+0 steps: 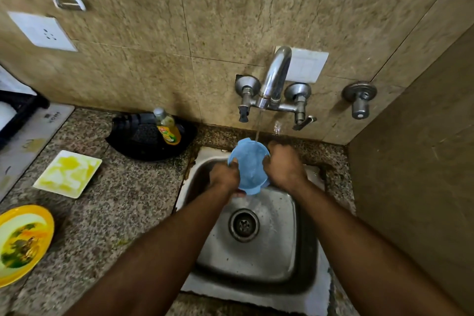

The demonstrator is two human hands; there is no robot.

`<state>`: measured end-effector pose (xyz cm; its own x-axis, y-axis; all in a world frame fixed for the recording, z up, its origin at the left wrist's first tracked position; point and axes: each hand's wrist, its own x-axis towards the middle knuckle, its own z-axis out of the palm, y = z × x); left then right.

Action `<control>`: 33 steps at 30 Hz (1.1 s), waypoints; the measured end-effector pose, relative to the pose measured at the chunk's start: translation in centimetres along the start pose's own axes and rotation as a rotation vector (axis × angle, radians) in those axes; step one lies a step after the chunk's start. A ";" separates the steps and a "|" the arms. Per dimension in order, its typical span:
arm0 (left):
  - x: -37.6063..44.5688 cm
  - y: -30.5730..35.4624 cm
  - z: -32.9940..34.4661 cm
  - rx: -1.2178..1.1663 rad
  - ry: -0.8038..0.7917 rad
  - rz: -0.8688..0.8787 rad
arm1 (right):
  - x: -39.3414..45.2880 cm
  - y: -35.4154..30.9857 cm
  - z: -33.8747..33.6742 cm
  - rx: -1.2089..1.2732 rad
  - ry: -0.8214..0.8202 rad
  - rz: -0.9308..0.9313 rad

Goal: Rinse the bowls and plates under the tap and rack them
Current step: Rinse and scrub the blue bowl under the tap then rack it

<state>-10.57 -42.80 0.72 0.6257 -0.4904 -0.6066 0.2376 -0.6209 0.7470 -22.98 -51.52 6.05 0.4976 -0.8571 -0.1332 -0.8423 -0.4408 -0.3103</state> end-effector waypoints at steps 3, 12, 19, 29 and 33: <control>0.1 -0.3 1.6 0.136 -0.093 0.059 | -1.3 1.4 -0.9 -0.047 0.013 0.053; 0.2 1.3 1.8 -0.036 -0.102 0.068 | -2.1 1.6 -1.1 -0.065 0.148 -0.124; -0.3 -0.1 -0.1 -0.347 -0.237 0.236 | -2.0 2.7 1.7 0.516 0.269 -0.085; -2.1 1.9 -4.4 -0.064 -0.250 0.352 | -3.2 1.6 4.0 1.249 -0.423 0.613; -1.5 1.7 -4.5 0.015 -0.139 0.272 | -3.9 0.9 4.7 1.428 -0.577 0.732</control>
<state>-7.82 -40.37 4.12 0.5568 -0.7182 -0.4174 0.0634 -0.4643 0.8834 -24.66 -47.34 1.89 0.3951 -0.4145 -0.8198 -0.2298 0.8194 -0.5251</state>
